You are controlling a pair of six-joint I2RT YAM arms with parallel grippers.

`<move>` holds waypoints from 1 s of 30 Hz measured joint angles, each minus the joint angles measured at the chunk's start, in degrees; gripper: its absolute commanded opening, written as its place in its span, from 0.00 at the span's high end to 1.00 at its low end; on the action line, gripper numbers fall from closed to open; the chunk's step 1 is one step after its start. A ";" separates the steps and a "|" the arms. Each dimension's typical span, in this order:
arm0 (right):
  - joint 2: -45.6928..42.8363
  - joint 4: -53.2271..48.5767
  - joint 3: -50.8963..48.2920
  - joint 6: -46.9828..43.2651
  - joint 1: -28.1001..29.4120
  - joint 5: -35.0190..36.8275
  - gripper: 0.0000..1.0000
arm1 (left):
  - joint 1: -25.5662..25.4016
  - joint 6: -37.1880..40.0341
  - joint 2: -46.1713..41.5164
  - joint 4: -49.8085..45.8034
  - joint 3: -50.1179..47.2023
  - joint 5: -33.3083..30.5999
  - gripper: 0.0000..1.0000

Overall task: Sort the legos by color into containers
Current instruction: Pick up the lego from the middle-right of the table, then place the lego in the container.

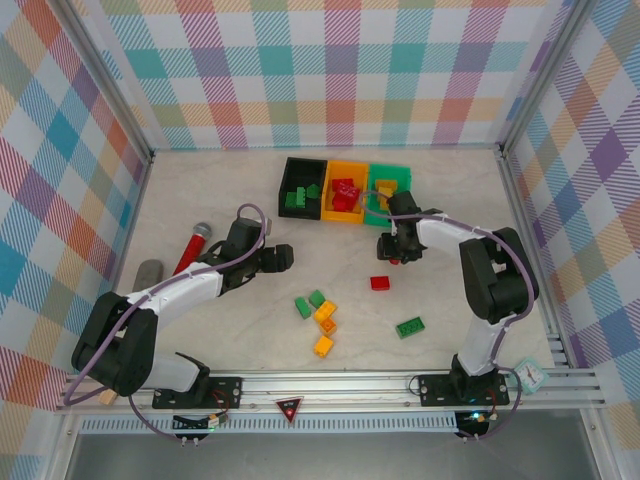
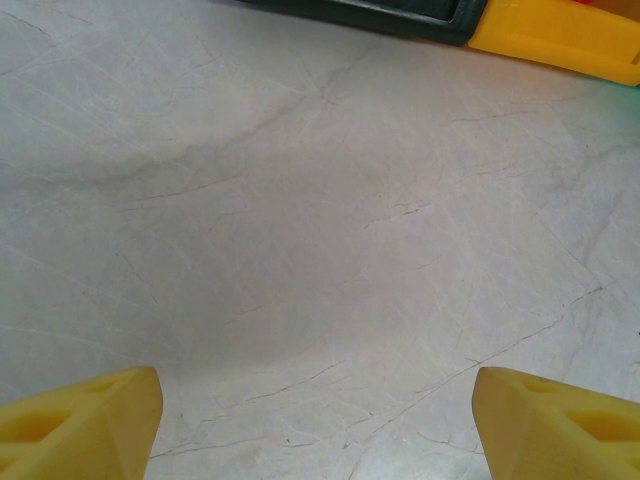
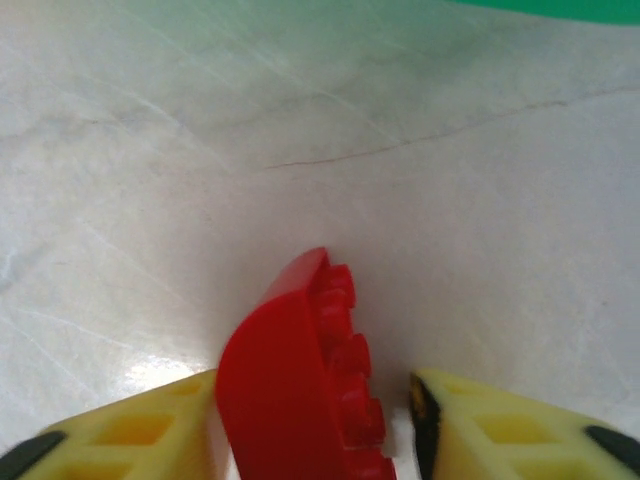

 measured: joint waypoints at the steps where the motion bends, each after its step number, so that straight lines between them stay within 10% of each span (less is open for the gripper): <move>1: 0.00 -0.04 0.00 -0.17 -0.15 0.00 0.67 | 0.00 0.00 0.00 0.00 0.00 0.00 0.19; 10: -1.01 0.02 -0.50 0.31 0.20 -3.98 0.83 | 0.00 0.00 0.02 0.00 0.00 0.02 0.19; 30: -0.15 0.98 18.40 4.76 1.05 -20.46 0.82 | 0.00 -0.04 0.76 0.50 0.00 0.46 0.19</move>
